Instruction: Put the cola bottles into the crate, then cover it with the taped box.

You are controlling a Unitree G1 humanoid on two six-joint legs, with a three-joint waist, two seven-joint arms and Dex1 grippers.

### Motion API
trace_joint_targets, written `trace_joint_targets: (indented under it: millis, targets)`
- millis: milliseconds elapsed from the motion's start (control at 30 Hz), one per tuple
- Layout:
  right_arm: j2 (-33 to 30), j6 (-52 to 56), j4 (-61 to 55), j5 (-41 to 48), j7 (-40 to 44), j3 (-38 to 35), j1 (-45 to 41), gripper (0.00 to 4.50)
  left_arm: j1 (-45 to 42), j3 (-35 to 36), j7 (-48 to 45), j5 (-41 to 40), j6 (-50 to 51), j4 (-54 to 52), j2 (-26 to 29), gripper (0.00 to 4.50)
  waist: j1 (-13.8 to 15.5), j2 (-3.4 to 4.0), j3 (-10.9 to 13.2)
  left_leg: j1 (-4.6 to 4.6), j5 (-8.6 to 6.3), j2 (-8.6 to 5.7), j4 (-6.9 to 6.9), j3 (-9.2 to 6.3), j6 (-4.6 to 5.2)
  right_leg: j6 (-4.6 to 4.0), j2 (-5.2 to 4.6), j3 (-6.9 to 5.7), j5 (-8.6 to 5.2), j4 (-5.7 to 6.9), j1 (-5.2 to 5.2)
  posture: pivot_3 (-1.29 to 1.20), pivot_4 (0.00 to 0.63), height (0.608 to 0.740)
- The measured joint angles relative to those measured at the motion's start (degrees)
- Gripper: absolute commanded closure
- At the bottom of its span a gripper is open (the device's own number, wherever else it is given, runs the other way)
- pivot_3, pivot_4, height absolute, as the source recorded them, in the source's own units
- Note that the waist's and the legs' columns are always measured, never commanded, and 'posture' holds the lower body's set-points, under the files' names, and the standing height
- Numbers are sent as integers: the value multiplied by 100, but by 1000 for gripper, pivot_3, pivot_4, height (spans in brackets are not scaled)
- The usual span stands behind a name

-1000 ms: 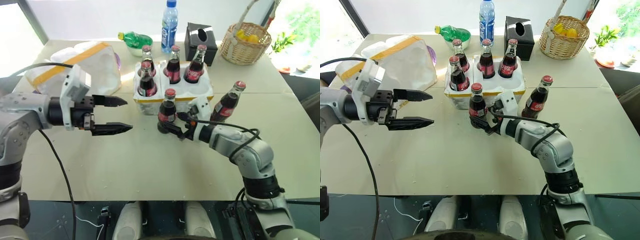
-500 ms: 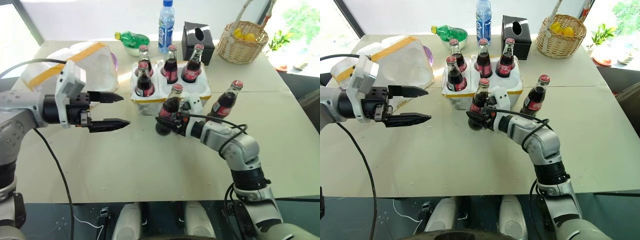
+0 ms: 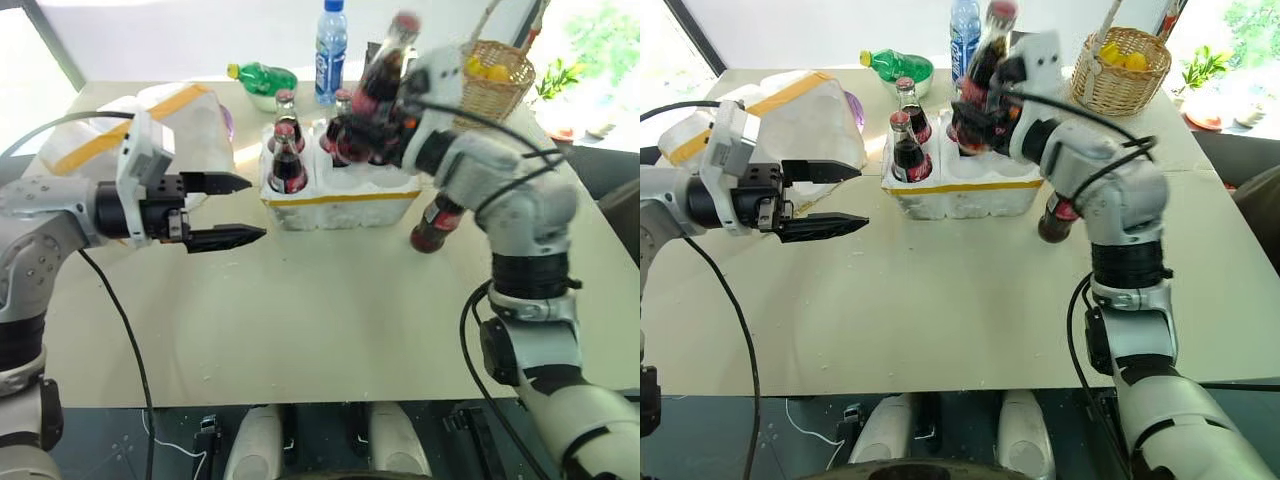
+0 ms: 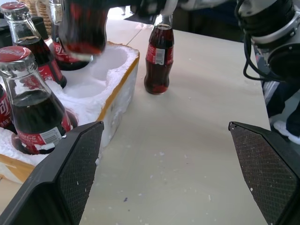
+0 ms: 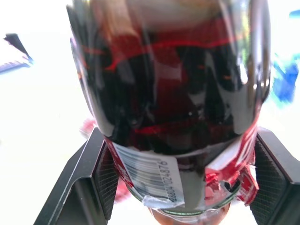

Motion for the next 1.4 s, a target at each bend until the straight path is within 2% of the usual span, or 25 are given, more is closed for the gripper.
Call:
trace_joint_targets:
  millis: [167,233,300,433,533,700,767,833,933,1000,1100,1133,1200,1400]
  targets:
    - [351,-266,510,-593,162,496,164,1672,2,-9,71,-2,-78,-7,-30,0,-7,1,1,-6,0,3,-5,3,0,0,3,0,0,-3,-6,0,150,740]
    - [371,-291,626,-705,171,495,170,660,11,-7,96,-3,-78,-9,-29,0,5,1,1,-5,0,6,-3,1,0,0,2,0,0,-4,-2,0,150,740]
    - [486,-329,626,-792,216,481,184,40,59,-4,117,-4,-80,-20,-27,0,1,1,1,-1,0,7,-2,1,-1,0,1,0,0,-4,1,0,150,740]
    - [426,-323,454,-861,353,469,225,40,122,-4,130,-3,-90,-50,-27,0,6,1,1,0,2,8,-1,-1,-3,0,1,0,0,-2,2,0,150,740]
    - [140,-167,53,-818,609,421,243,40,120,-12,142,-3,-101,-52,-32,0,12,1,1,0,2,8,-1,-2,-3,0,1,0,0,-2,2,0,150,740]
    - [-1021,308,-661,-463,1295,-69,-208,40,59,-144,113,8,-211,-33,-150,0,47,2,2,-1,2,6,0,-3,-3,0,-6,-1,0,-4,3,0,150,740]
    - [-1850,720,-955,-92,1762,-470,-480,40,-70,-279,71,20,-240,31,-253,0,69,1,2,-1,1,6,-1,-3,-2,1,-6,-2,0,-10,4,0,150,740]
    - [-2410,1005,-1123,154,2050,-879,-573,40,-105,-307,16,41,-318,112,-278,0,59,-3,0,4,-2,7,-1,-3,3,0,-4,-3,0,-15,11,0,150,740]
    - [-3311,1806,-1400,791,2493,-1779,-178,40,-228,-486,-72,166,-422,267,-347,0,57,-6,-2,9,-5,7,-1,-1,8,1,-4,-5,0,-22,22,0,150,740]
    - [-3624,2428,-1844,1236,2626,-2553,646,40,-299,-563,-171,237,-482,423,-409,0,57,-8,-3,16,-6,8,2,-2,10,1,-5,-5,0,-23,26,0,150,740]
    - [-3497,3055,-2937,1625,2538,-3369,2065,40,-372,-716,-295,327,-592,598,-479,0,34,-6,-3,22,-6,11,5,0,9,0,-8,-1,0,-17,25,0,150,740]
    - [-3377,3158,-3158,1688,2464,-3504,2294,40,-406,-740,-310,355,-604,634,-508,0,27,-3,-3,21,-5,10,4,0,9,1,-9,0,0,-15,23,0,150,740]
    - [-2782,3282,-3852,1722,2012,-3907,2892,40,-512,-838,-380,412,-656,721,-571,0,42,-9,-7,23,-5,11,7,-6,9,0,-7,-1,0,-13,27,0,150,740]
    - [-1134,2771,-4589,1221,622,-3631,4067,40,-763,-946,-542,521,-692,926,-671,0,66,-10,-8,20,-4,5,10,-9,6,1,-11,-1,0,-12,28,0,150,740]
